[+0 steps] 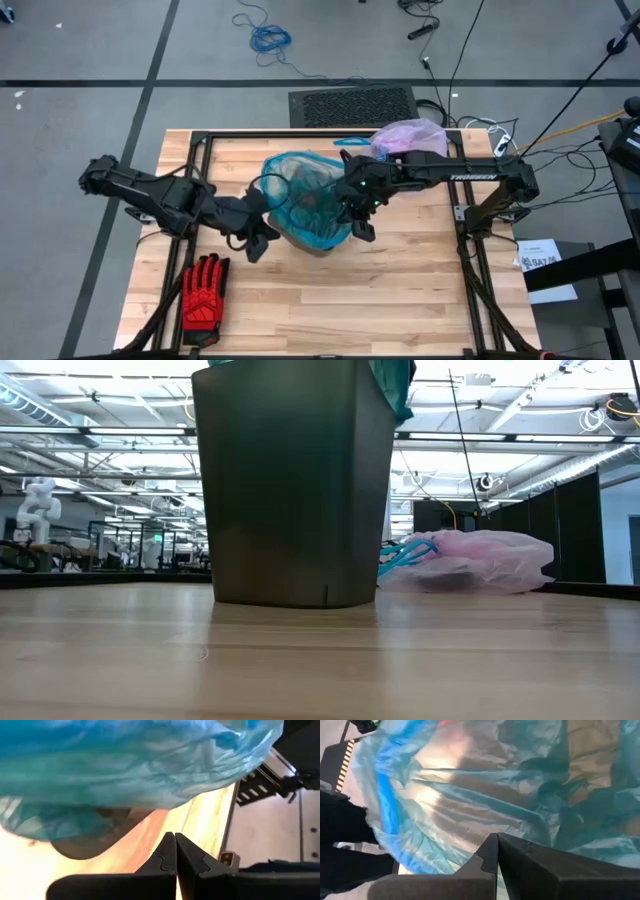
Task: Place trash/remove bag and relplace
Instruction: Insert the blue trash bag into the trash bin
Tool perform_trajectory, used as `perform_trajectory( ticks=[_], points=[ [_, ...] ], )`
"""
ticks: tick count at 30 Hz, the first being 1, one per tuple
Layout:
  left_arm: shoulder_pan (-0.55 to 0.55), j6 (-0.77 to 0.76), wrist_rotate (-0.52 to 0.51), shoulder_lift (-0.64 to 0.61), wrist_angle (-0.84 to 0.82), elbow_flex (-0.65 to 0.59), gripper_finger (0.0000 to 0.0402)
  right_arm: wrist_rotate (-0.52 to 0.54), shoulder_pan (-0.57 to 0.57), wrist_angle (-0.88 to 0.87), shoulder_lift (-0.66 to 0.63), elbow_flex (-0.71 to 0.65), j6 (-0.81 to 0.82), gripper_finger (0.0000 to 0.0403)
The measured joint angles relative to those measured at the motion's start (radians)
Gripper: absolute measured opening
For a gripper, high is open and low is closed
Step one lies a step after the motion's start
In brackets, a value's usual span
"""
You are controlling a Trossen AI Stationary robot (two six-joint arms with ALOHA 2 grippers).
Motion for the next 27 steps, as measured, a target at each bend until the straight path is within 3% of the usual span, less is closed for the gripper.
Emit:
perform_trajectory(
  ticks=[5, 8, 10, 12, 16, 21, 25, 27],
  points=[
    [-0.01, 0.036, -0.049, -0.023, 0.141, 0.009, 0.0, 0.005, 0.018, -0.001, 0.0, 0.0, 0.014, 0.0],
    [0.006, 0.152, -0.155, -0.064, 0.234, 0.065, 0.0, 0.006, 0.019, -0.001, 0.0, 0.0, 0.016, 0.0],
    [0.043, 0.228, -0.216, -0.07, 0.223, 0.096, 0.0, 0.006, 0.019, -0.001, 0.0, 0.0, 0.017, 0.0],
    [0.095, 0.262, -0.205, -0.072, 0.182, 0.104, 0.0, 0.006, 0.018, 0.0, 0.0, 0.0, 0.016, 0.0],
    [0.223, 0.307, -0.036, -0.004, 0.088, 0.1, 0.0, 0.006, 0.018, 0.007, 0.0, 0.0, 0.014, 0.0],
    [0.325, 0.445, 0.187, 0.111, 0.179, 0.1, 0.0, -0.001, 0.018, 0.007, 0.0, 0.0, 0.014, 0.0],
    [0.351, 0.411, 0.401, 0.166, 0.134, 0.124, 0.0, -0.003, 0.018, 0.002, -0.005, 0.0, 0.015, 0.0],
    [0.328, 0.383, 0.442, 0.179, 0.105, 0.127, 0.0, -0.003, 0.018, -0.001, -0.011, 0.0, 0.016, 0.0]
  ],
)
